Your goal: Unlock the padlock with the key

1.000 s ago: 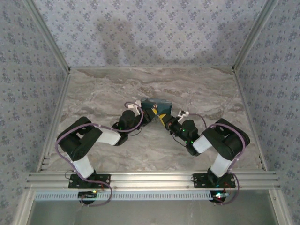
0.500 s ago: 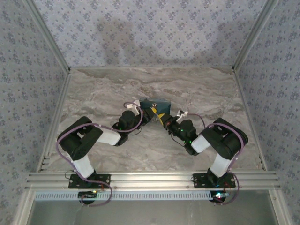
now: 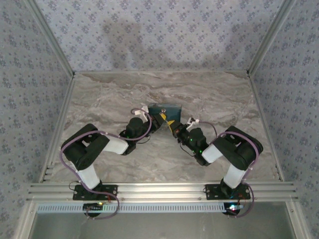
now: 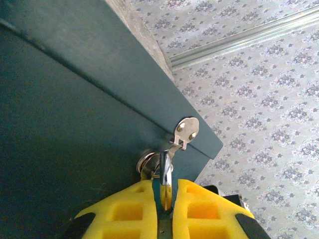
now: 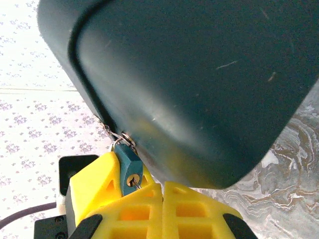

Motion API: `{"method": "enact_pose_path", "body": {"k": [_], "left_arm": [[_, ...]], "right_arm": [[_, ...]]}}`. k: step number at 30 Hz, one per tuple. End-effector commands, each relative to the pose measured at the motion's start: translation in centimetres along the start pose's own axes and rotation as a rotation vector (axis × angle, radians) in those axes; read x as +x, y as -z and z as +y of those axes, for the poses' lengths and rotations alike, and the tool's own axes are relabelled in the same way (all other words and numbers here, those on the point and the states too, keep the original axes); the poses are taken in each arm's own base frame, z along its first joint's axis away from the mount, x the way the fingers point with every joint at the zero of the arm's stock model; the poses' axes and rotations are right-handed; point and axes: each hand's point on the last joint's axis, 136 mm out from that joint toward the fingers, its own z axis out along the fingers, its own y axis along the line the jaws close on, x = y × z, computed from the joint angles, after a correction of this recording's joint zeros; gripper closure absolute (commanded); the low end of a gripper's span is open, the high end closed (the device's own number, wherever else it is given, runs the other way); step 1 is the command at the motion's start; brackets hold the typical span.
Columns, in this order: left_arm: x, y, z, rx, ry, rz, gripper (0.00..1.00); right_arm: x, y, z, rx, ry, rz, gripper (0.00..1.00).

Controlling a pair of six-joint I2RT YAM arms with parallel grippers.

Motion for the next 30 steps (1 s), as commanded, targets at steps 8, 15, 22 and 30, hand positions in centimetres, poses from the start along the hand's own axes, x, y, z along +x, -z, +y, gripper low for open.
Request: {"method": "enact_pose_path", "body": {"k": [8,15,22,30], "left_arm": [[3.3,0.1,-5.3,0.203,-0.021,0.138,1.00],[3.3,0.0,-5.3,0.202,-0.019,0.144,1.00],[3.5,0.2,-5.4,0.213,-0.018,0.150,1.00],[3.7,0.6,-5.0,0.199,-0.023,0.148,1.00]], "right_arm": [[0.3,-0.8,5.4,-0.138,0.182,-0.035,1.00],[0.4,-1.0,6.9,-0.180,0.156,-0.022,1.00],[0.2,-1.7,6.6,-0.174,0.040,0.013,1.00],[-1.7,-0.5,4.2,-0.116,0.049,-0.024,1.00]]}}
